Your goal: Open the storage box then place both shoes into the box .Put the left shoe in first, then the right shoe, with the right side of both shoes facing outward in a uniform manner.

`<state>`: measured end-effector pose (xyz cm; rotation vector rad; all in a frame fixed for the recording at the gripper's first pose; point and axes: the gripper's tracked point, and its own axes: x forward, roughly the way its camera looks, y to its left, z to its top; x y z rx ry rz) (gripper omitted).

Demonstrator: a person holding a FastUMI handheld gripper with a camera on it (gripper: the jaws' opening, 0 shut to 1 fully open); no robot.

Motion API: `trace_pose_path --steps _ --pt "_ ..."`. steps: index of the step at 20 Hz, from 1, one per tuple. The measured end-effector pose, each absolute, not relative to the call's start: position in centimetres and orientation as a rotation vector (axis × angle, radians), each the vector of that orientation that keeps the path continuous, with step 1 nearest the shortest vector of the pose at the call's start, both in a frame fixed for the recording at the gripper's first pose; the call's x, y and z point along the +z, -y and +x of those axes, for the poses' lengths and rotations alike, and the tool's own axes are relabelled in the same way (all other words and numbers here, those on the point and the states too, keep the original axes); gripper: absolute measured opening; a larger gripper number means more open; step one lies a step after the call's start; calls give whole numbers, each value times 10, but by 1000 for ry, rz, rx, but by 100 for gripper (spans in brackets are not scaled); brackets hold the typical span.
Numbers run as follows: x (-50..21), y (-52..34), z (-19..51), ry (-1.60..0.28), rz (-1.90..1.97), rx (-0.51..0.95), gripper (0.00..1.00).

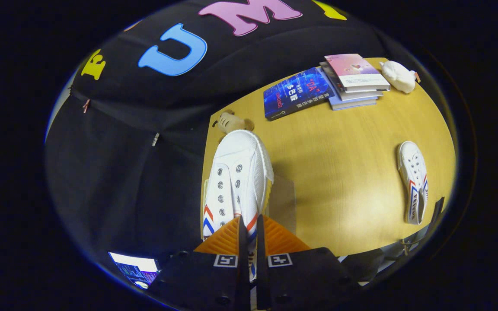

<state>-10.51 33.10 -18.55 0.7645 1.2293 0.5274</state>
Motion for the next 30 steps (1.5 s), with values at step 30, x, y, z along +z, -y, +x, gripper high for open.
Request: trace_pose_path --steps 30 --pt "-265 -493 -166 -1503 665 506 10"
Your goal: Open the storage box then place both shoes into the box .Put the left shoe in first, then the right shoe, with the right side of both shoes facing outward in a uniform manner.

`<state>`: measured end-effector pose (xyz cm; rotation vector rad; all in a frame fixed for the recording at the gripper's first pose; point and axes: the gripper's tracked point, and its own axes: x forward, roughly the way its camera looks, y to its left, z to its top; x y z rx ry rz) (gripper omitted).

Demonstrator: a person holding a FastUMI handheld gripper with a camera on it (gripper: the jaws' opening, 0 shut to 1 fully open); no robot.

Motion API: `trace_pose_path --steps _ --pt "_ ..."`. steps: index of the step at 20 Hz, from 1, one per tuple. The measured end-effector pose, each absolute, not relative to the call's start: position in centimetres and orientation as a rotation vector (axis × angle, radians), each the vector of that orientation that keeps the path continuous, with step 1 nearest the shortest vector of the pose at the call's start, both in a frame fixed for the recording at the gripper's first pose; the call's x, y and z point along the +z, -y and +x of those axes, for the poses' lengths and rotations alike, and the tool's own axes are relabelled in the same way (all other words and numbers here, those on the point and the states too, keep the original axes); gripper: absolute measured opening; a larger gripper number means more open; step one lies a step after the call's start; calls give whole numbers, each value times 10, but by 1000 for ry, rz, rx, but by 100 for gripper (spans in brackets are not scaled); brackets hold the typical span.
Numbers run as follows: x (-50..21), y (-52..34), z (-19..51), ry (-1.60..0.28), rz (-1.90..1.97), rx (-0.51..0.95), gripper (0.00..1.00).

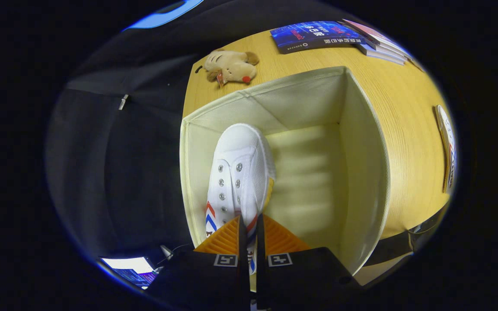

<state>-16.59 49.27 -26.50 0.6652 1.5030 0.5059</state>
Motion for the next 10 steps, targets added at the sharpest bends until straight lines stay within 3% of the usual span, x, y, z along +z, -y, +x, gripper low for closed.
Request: trace_pose_path --steps 2,4,7,10 --pt "-261 -498 -169 -1517 713 536 15" --pt "-252 -504 -172 -1521 742 573 37" --pt "-243 -500 -172 -1490 727 621 86" --pt "-227 -488 -162 -1431 755 642 96"
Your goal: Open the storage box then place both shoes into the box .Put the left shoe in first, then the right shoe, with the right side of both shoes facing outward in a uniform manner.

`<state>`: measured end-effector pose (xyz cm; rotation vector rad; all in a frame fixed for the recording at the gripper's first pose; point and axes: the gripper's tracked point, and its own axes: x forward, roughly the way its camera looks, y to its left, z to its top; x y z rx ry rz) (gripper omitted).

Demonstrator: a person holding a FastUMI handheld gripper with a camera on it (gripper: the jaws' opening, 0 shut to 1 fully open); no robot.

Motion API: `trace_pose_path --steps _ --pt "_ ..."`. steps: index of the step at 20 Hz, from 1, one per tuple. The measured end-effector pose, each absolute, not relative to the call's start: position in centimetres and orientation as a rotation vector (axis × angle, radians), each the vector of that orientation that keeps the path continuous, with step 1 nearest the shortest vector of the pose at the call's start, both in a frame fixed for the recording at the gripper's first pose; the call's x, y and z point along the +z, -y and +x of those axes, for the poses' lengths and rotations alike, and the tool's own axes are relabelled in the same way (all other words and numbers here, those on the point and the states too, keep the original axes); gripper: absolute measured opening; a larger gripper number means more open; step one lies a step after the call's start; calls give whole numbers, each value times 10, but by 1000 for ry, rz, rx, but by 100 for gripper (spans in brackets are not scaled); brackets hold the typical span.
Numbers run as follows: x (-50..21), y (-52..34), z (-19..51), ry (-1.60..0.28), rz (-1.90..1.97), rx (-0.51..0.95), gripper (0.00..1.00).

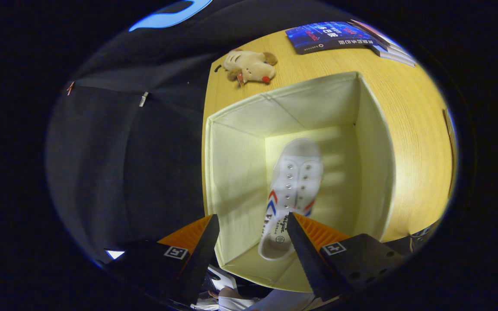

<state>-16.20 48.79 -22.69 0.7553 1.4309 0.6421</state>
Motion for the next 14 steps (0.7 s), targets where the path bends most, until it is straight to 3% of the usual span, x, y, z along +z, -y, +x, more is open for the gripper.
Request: trace_pose_path --steps 8,14 --pt "-177 -381 -103 -1125 772 610 97" --pt "-216 -240 -83 -1044 624 422 97"
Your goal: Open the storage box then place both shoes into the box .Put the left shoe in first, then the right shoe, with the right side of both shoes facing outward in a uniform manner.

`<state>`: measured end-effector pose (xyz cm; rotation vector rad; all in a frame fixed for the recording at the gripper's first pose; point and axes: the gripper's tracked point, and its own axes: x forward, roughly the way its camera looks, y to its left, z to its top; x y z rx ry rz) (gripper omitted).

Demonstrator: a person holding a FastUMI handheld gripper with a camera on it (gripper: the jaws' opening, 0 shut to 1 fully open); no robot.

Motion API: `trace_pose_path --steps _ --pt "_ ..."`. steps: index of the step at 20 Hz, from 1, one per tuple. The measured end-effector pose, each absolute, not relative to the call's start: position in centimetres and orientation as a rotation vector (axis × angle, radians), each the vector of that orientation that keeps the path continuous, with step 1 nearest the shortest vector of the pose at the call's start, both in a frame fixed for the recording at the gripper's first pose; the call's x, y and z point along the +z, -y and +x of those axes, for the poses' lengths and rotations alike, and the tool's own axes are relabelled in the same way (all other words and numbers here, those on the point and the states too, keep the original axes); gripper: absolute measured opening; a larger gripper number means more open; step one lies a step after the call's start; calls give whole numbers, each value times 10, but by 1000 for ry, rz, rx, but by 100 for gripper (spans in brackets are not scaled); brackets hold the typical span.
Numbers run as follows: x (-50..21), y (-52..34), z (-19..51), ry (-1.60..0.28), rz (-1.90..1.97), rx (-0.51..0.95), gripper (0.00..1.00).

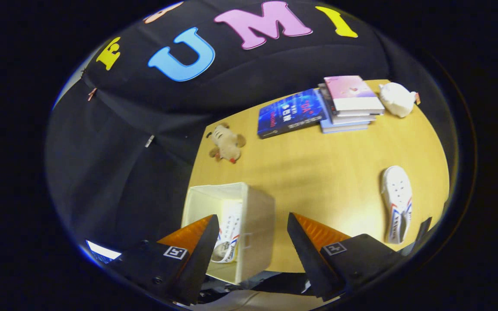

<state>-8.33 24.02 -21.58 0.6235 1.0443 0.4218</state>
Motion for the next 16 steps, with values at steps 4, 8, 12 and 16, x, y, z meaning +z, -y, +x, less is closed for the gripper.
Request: trace_pose_path --steps 4,8,12,16 --pt "-269 -143 -84 -1092 512 272 97" --pt "-327 -65 -98 -1194 417 168 97" --pt "-397 -18 -113 -1298 351 124 95" --pt "-450 0 -119 -1368 350 116 88"
